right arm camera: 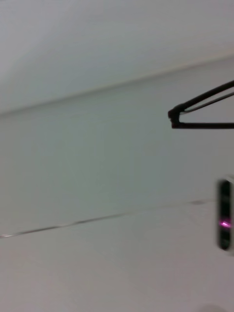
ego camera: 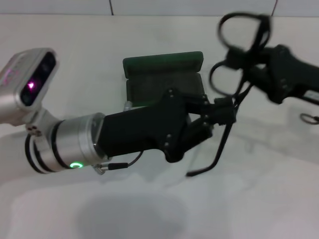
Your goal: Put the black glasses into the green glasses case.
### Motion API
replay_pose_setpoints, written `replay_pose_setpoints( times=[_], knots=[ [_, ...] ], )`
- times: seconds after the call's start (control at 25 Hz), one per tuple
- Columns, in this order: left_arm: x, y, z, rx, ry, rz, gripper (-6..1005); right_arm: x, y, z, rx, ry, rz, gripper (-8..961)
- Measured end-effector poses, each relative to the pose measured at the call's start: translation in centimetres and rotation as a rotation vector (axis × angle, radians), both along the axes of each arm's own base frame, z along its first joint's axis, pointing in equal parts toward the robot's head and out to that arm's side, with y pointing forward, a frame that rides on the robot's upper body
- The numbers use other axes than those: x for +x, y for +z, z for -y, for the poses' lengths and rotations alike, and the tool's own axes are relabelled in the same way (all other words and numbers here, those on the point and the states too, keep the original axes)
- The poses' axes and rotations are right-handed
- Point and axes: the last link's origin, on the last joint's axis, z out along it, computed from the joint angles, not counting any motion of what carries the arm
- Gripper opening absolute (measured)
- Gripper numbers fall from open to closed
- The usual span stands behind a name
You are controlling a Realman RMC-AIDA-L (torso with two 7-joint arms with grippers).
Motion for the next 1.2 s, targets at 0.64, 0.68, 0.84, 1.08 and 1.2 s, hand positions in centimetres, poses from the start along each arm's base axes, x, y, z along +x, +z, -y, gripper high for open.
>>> replay_pose_setpoints(
  times=[0.64,0.68,0.84,1.08,1.2],
  knots=[
    [0.0,-0.9,2.5,-0.104,-0.145,-0.055,87,0.0,6.9,3.6,0.224,0.184,-0.422,109],
    [0.4,-0.8,2.6,-0.108,-0.179,-0.046,87,-0.4,6.4,3.3,0.222,0.187,-0.422,110],
    [2.1,-0.7,3.0,-0.089,-0.256,0.029,85,-1.6,3.2,2.2,0.18,0.153,-0.377,110],
    [2.3,-0.3,2.8,-0.021,-0.209,0.097,81,-2.8,-0.3,2.0,0.056,0.18,-0.241,111],
    [1.8,0.3,2.7,0.035,-0.147,0.137,81,-2.5,-0.8,2.1,0.039,0.167,-0.21,112]
  ],
)
